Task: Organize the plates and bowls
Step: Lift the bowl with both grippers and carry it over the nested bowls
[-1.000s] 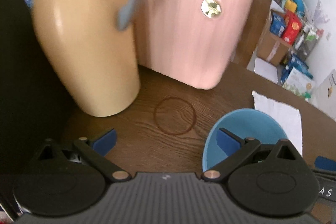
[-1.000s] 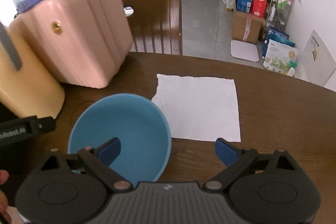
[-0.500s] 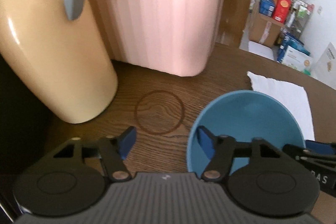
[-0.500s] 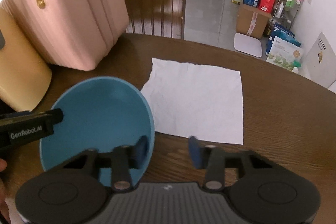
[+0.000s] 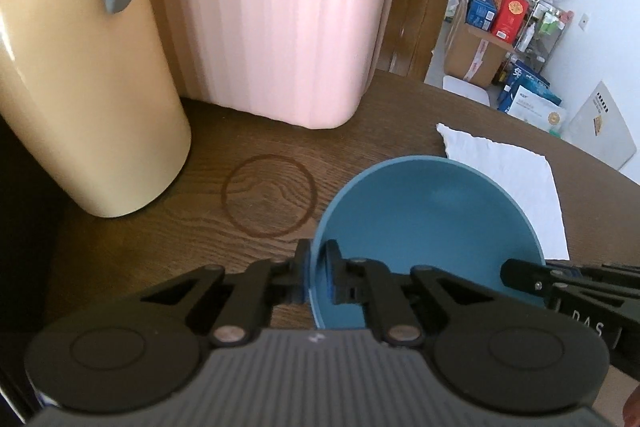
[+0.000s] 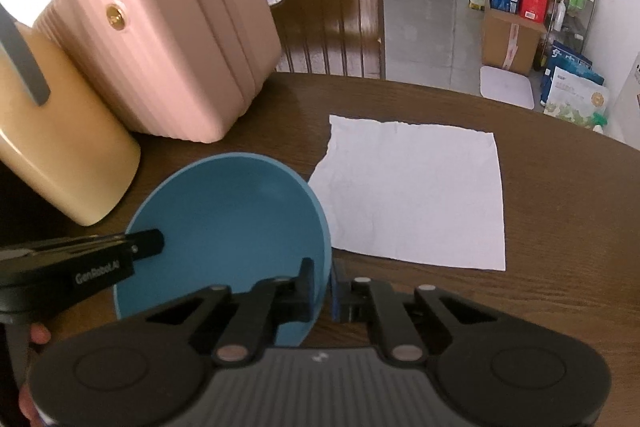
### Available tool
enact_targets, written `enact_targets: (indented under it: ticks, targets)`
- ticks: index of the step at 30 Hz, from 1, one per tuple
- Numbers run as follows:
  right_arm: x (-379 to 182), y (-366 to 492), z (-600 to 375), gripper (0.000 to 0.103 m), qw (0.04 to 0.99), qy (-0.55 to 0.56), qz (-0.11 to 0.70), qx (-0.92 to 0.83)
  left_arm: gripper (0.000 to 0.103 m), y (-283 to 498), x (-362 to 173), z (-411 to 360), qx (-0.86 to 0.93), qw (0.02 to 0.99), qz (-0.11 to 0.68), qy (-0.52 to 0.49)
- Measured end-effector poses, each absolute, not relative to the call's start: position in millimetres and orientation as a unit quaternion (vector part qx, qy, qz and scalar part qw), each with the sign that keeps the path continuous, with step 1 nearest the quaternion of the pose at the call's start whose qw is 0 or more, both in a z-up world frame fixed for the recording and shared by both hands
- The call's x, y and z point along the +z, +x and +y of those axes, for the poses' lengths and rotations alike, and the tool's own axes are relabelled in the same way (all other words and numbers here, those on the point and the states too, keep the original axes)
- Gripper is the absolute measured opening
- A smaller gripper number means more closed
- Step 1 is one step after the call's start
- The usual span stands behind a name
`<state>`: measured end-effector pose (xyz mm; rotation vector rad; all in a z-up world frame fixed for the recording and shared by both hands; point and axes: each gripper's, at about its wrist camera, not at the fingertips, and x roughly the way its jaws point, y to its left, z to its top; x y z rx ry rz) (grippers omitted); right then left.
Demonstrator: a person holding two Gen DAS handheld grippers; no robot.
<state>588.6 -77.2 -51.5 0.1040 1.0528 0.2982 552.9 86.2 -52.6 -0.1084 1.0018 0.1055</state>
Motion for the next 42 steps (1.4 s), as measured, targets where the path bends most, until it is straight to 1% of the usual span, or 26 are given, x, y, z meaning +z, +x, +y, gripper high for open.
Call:
enact_targets:
  ticks: [7, 16, 42]
  targets:
    - [-50, 585, -72, 0.007, 0.852, 0.053, 0.501, 0.145, 0.008, 546, -45, 91, 0.062, 0.875, 0.478, -0.057]
    - [-33, 570, -66, 0.007, 0.857, 0.048, 0.491, 0.148, 0.008, 530, -28, 93, 0.067, 0.880, 0.467, -0.048]
    - [41, 480, -46, 0.007, 0.873, 0.040, 0.457, 0.169, 0.009, 436, 48, 113, 0.091, 0.896, 0.429, -0.066]
